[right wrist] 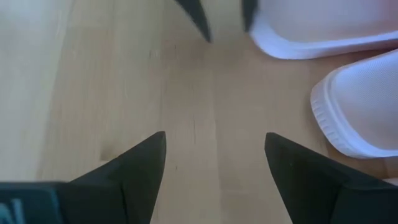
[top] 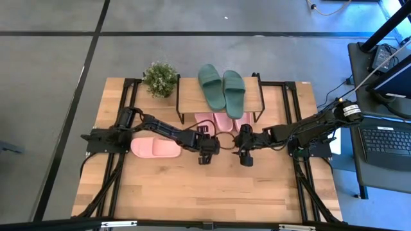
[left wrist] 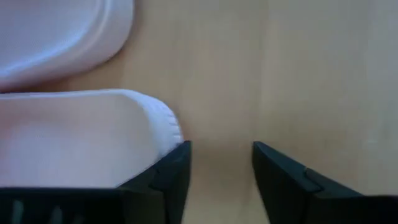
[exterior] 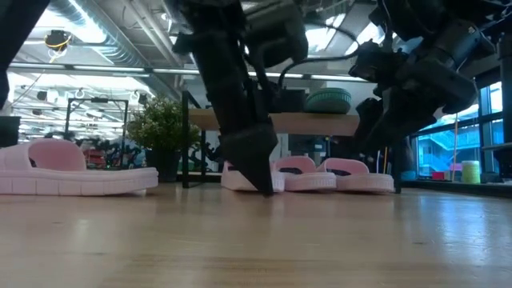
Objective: Pick and place slides into the shelf
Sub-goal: Put the pink slipper under the shelf, then adjust the shelf on the table
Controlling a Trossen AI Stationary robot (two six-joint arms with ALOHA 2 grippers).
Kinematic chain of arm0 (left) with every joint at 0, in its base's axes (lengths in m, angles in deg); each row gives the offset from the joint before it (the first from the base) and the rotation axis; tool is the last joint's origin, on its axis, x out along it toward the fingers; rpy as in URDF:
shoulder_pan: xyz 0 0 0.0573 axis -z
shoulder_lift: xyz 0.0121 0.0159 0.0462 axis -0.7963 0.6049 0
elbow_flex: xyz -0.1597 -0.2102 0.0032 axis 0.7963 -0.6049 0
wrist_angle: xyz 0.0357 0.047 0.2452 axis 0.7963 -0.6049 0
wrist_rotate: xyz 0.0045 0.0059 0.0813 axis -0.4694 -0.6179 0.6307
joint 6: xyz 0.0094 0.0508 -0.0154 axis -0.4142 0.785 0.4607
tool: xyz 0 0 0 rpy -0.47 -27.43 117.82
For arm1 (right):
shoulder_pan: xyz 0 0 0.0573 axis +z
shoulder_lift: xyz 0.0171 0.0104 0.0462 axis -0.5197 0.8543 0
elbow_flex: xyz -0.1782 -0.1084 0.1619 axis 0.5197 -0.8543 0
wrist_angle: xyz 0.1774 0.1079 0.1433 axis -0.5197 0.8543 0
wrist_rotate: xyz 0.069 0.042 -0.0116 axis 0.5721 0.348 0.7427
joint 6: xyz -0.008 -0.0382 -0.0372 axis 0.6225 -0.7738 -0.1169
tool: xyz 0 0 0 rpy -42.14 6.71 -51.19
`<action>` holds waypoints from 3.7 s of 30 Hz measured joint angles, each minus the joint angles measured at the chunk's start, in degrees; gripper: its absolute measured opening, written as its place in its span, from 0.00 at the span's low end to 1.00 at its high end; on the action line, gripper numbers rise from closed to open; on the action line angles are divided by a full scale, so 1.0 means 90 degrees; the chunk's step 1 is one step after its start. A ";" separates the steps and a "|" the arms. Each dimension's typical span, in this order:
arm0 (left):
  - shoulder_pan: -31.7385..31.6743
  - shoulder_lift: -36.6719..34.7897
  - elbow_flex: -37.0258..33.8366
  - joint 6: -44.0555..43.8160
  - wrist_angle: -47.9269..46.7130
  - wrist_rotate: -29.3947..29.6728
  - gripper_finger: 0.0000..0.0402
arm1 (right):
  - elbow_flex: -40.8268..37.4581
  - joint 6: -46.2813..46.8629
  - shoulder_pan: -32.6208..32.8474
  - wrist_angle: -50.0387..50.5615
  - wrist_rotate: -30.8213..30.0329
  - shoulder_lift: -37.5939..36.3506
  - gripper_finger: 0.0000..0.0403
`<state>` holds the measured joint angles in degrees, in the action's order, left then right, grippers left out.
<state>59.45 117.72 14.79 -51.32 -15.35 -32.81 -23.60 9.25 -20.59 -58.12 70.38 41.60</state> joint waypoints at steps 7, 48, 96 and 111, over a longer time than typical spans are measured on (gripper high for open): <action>-0.0399 -0.0063 -0.0531 0.0012 0.0611 -0.0133 0.40 | 0.0000 0.0000 0.0002 -0.0043 0.0004 -0.0002 0.68; 0.1435 -0.3846 -0.1869 -0.2392 -0.0595 0.0915 0.40 | 0.0000 0.0027 0.0046 -0.0082 -0.0002 -0.0066 0.68; 0.2363 -0.3810 -0.2027 -0.6154 -0.3316 0.1752 0.40 | 0.0782 -0.0065 -0.0648 0.2233 -0.5639 -0.3797 0.68; 0.2358 -0.3810 -0.2027 -0.6151 -0.3313 0.1754 0.40 | 0.0778 0.1966 -0.3309 0.3036 -0.3936 -0.3504 0.68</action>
<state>80.67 83.42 -3.45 -106.68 -45.17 -17.02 -16.59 26.94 -50.37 -30.80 34.96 10.07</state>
